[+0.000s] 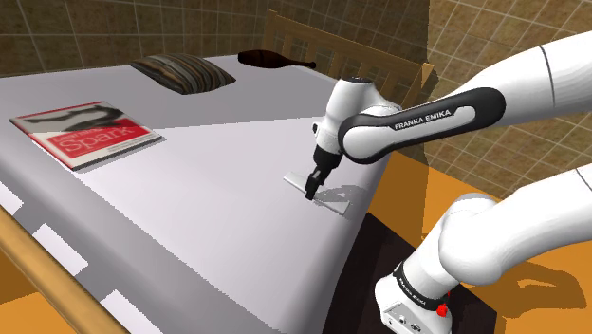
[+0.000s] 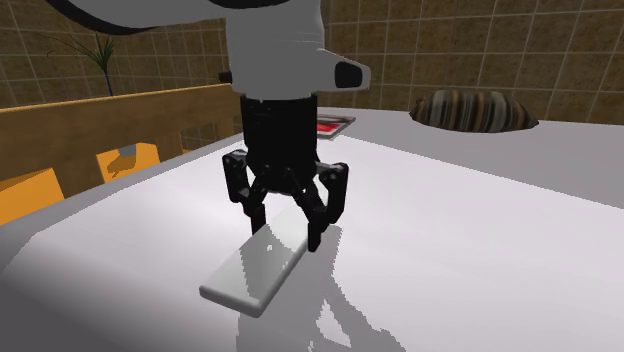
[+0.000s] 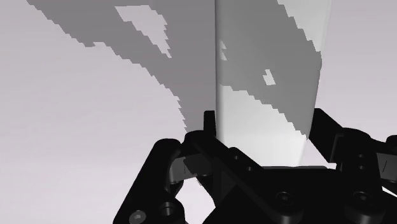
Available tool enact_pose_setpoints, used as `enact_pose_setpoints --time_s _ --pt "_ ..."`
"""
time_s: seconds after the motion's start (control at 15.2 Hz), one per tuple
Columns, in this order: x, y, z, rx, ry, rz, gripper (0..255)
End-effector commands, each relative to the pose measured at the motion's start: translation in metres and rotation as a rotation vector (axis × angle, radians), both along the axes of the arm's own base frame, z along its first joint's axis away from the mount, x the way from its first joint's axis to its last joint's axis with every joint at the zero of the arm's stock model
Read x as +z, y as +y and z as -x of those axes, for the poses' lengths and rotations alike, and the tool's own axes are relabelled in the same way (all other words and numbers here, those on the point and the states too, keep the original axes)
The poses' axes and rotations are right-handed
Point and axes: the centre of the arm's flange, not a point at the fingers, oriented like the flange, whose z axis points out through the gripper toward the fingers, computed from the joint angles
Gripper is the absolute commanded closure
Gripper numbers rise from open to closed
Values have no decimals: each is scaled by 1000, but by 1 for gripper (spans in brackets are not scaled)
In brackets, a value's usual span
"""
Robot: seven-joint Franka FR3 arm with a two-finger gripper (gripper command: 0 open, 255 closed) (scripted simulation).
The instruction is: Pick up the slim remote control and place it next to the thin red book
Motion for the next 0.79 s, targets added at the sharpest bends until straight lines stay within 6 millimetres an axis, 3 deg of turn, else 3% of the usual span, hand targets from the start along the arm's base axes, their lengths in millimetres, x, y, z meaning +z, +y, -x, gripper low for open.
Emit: enact_pose_setpoints --time_s 0.0,0.73 --pt "11 0 0 0 0 0 255" --pt "69 0 0 0 0 0 255"
